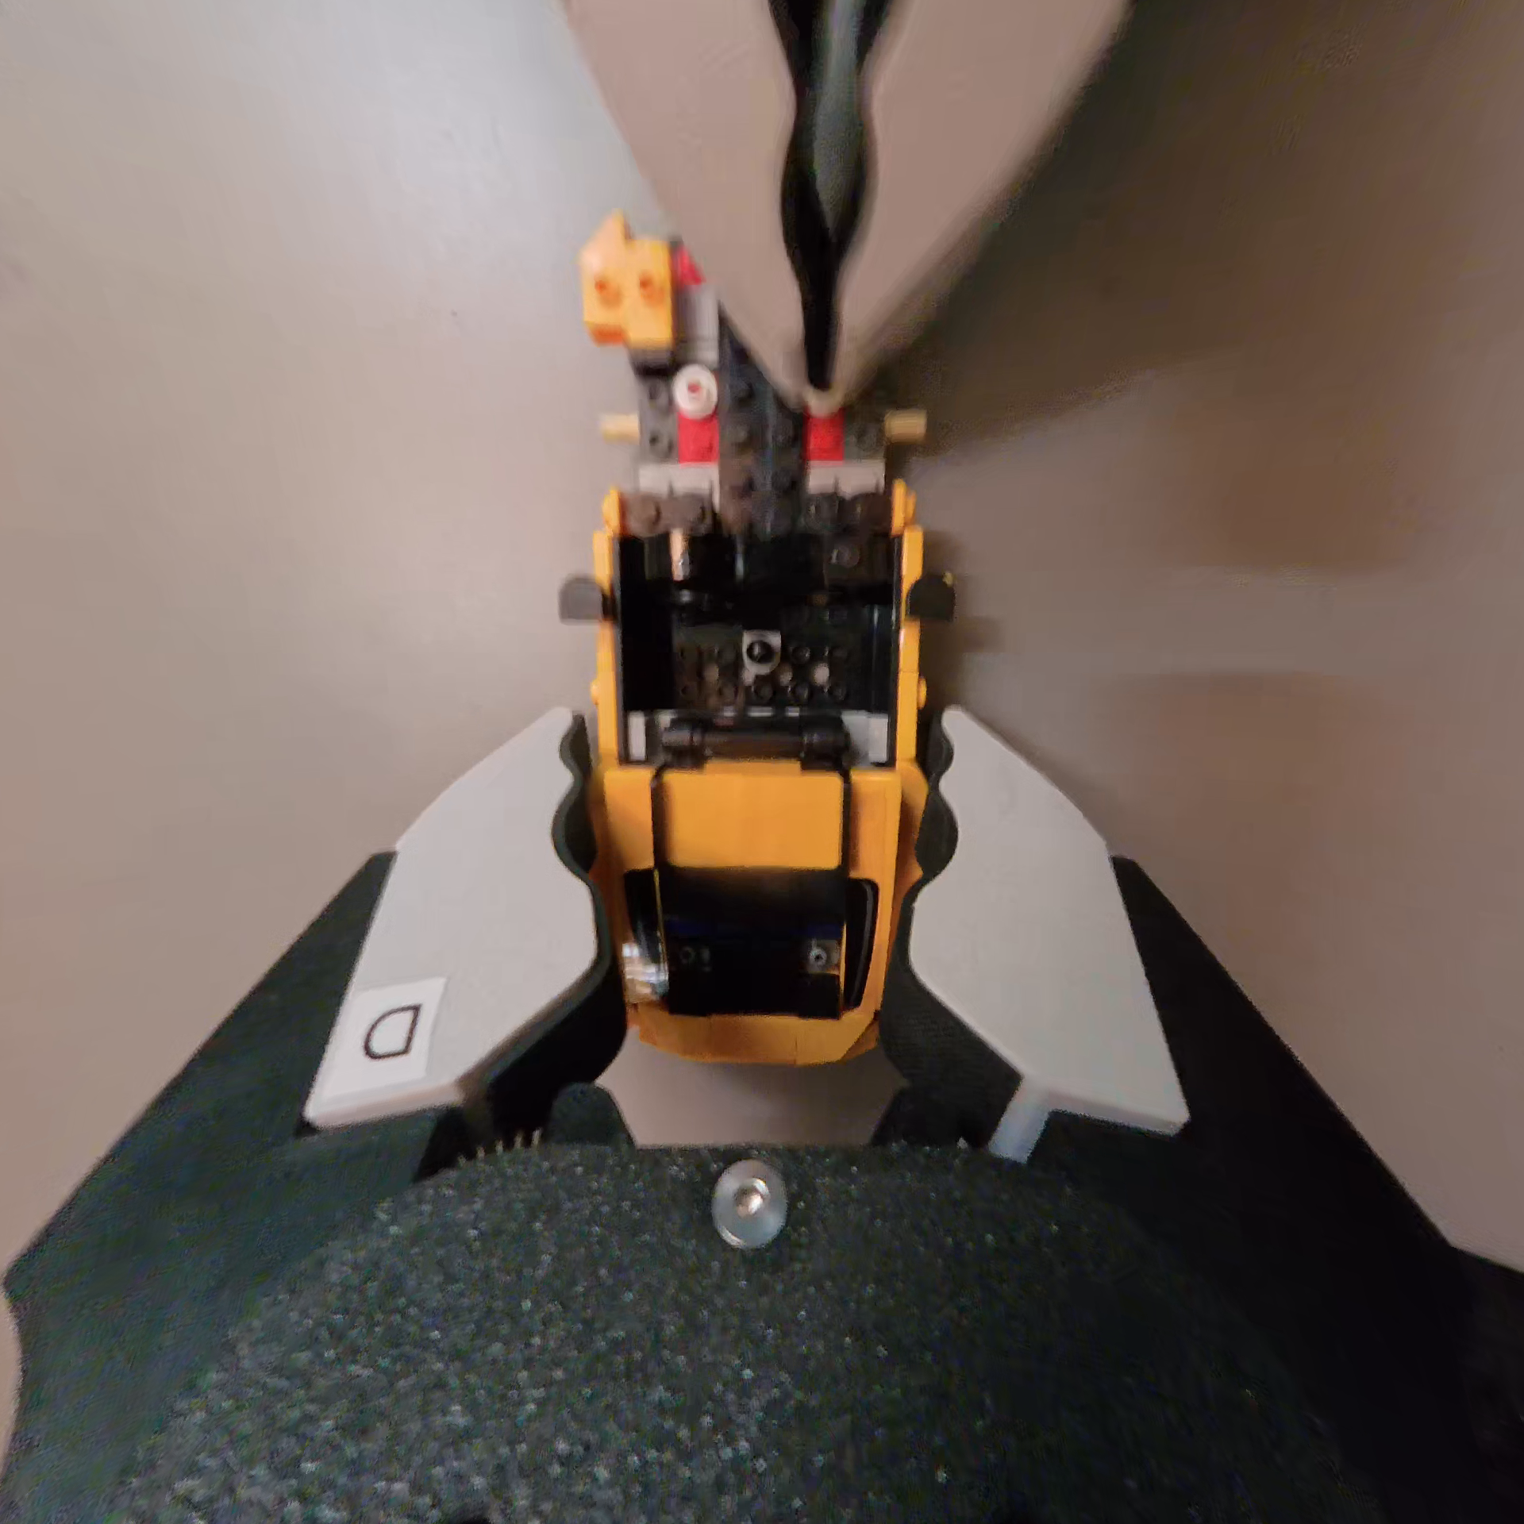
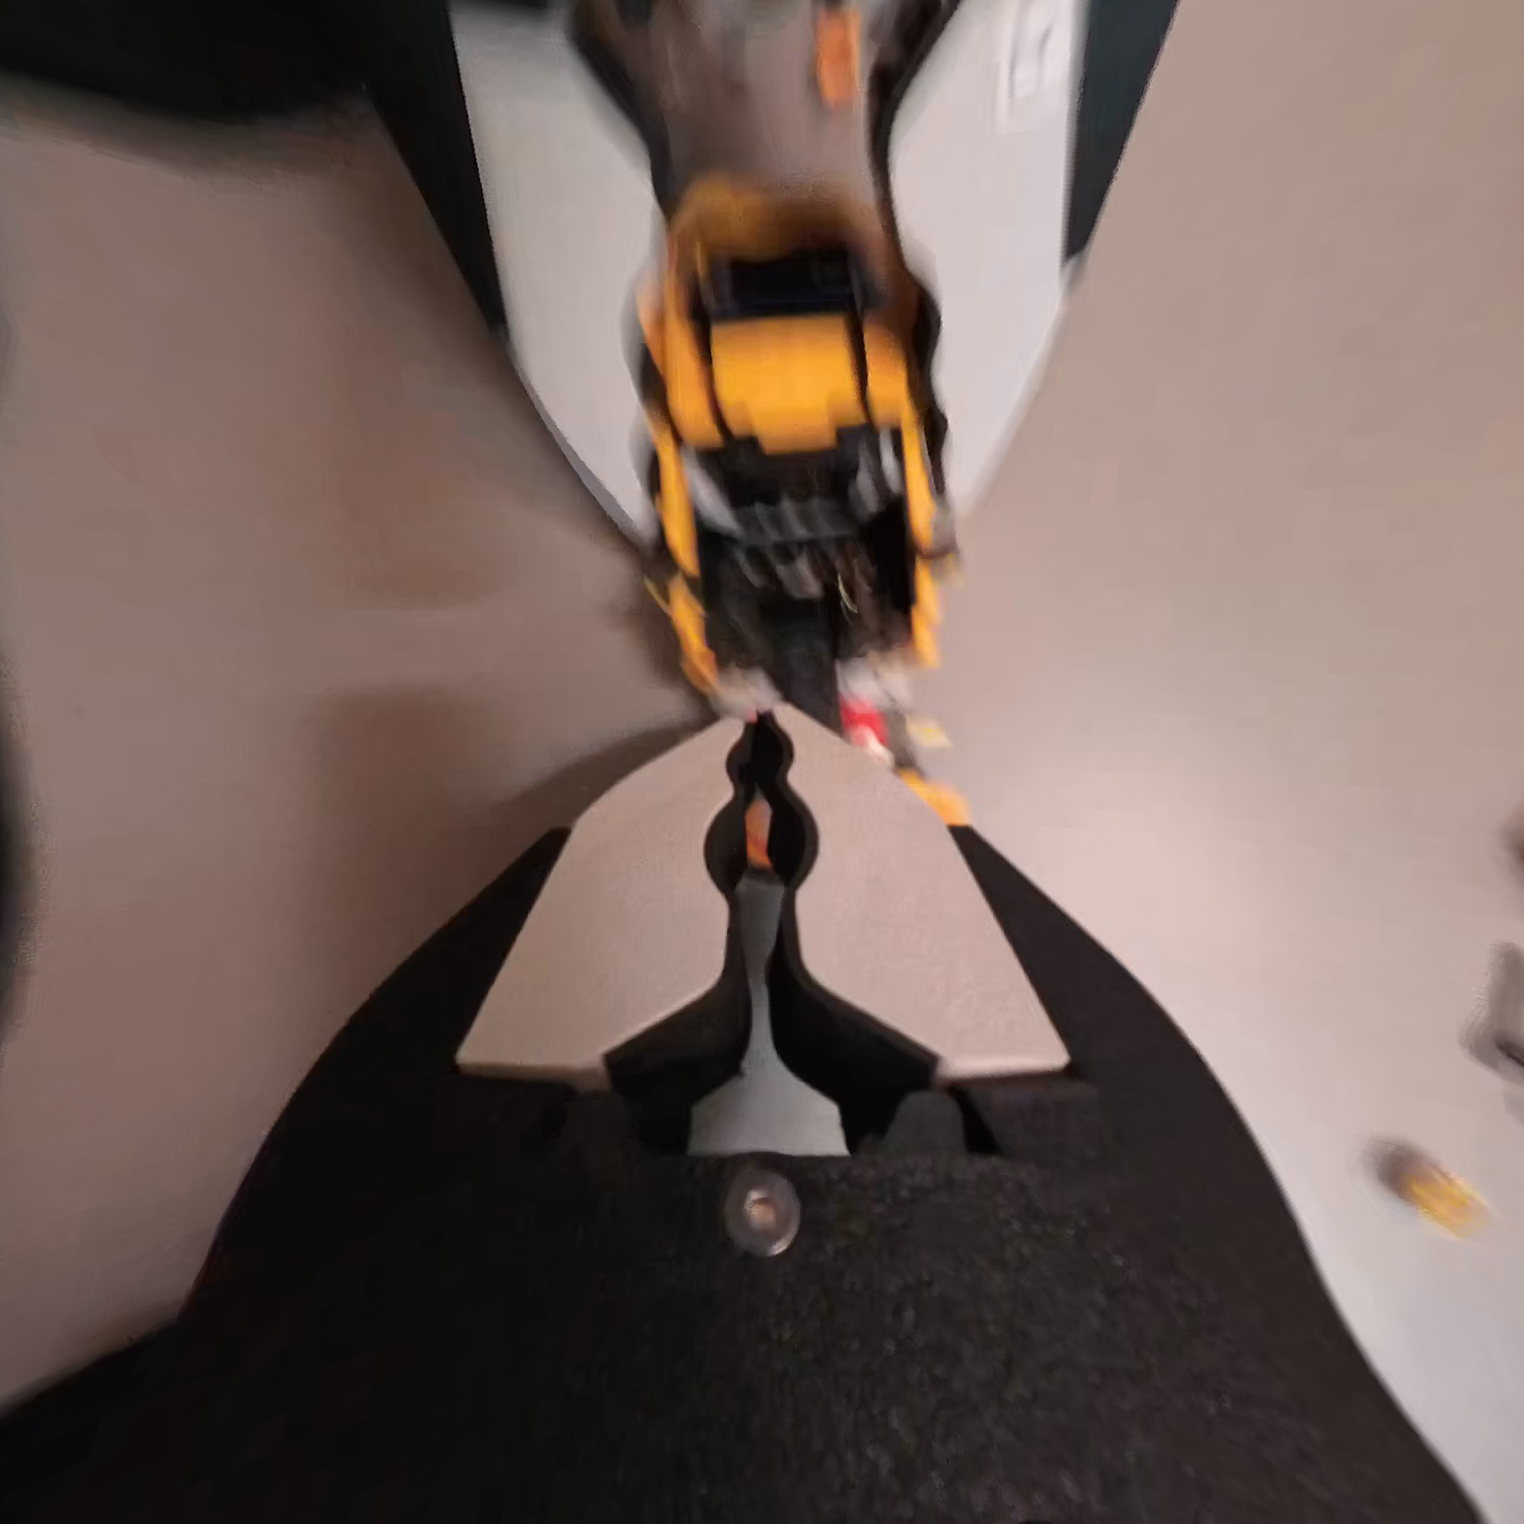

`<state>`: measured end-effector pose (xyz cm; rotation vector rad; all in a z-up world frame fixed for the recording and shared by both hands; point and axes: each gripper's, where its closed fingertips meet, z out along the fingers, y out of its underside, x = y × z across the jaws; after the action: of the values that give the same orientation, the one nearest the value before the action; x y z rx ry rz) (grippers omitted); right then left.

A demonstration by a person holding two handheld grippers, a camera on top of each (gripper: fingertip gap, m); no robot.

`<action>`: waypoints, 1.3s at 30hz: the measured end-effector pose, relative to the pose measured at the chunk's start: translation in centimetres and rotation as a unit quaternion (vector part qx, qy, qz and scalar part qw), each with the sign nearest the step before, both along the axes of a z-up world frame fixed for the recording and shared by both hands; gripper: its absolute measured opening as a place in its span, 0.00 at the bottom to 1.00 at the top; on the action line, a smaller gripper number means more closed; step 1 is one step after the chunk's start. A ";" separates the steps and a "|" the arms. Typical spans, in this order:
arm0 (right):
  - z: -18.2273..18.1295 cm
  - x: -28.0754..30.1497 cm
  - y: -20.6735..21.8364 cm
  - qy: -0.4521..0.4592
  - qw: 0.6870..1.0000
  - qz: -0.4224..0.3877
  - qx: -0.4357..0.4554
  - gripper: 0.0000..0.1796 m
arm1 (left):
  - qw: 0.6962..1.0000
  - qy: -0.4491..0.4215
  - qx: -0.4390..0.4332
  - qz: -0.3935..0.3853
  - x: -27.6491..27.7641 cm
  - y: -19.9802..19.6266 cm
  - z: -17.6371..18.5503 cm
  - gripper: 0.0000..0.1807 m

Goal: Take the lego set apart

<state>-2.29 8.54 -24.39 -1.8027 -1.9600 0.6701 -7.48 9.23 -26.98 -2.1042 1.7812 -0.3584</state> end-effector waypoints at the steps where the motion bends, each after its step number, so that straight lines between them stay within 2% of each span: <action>1: 0.9 -0.7 -0.8 0.025 0.999 0.002 -0.030 0.00 | 1.000 0.001 -0.004 0.008 0.1 0.1 -0.1 0.42; 3: 1.1 -0.8 0.3 0.027 0.999 0.009 0.036 0.00 | 1.000 0.002 -0.003 0.002 0.2 0.1 -0.1 0.42; 7: 2.5 1.0 2.1 0.048 0.998 -0.033 0.003 0.00 | 1.000 -0.001 -0.002 0.001 -0.3 0.1 -0.1 0.42; 9: 1.6 2.3 2.7 0.026 0.998 -0.052 0.001 0.06 | 1.000 0.003 -0.006 0.007 -0.3 0.1 -0.1 0.42; 14: -0.4 2.7 2.6 0.057 0.989 -0.128 -0.057 0.14 | 0.999 0.000 -0.003 0.040 -0.2 -0.1 -0.1 0.42; 17: -0.3 1.9 2.5 0.078 0.985 -0.137 -0.064 0.13 | 0.999 0.004 -0.006 0.054 0.0 -0.6 -0.1 0.42; 20: -0.8 1.7 2.2 0.045 0.990 -0.122 -0.060 0.10 | 0.997 0.004 -0.007 0.082 0.1 -1.0 -0.1 0.42; 28: -1.0 1.4 1.9 -0.029 0.994 -0.086 -0.061 0.10 | 0.989 -0.025 0.001 0.147 0.8 -2.3 0.0 0.42; 32: -1.0 1.3 1.6 -0.022 0.994 -0.083 -0.068 0.10 | 0.984 -0.032 -0.015 0.177 0.8 -2.4 0.0 0.43; 39: -0.4 1.4 1.0 0.029 0.986 -0.124 -0.109 0.08 | 0.984 -0.014 -0.029 0.174 0.7 -2.7 -0.1 0.43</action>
<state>-0.93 9.56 -24.81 -2.0865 -1.6406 0.8689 -6.81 6.53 -27.05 -2.3811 1.3647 -0.3445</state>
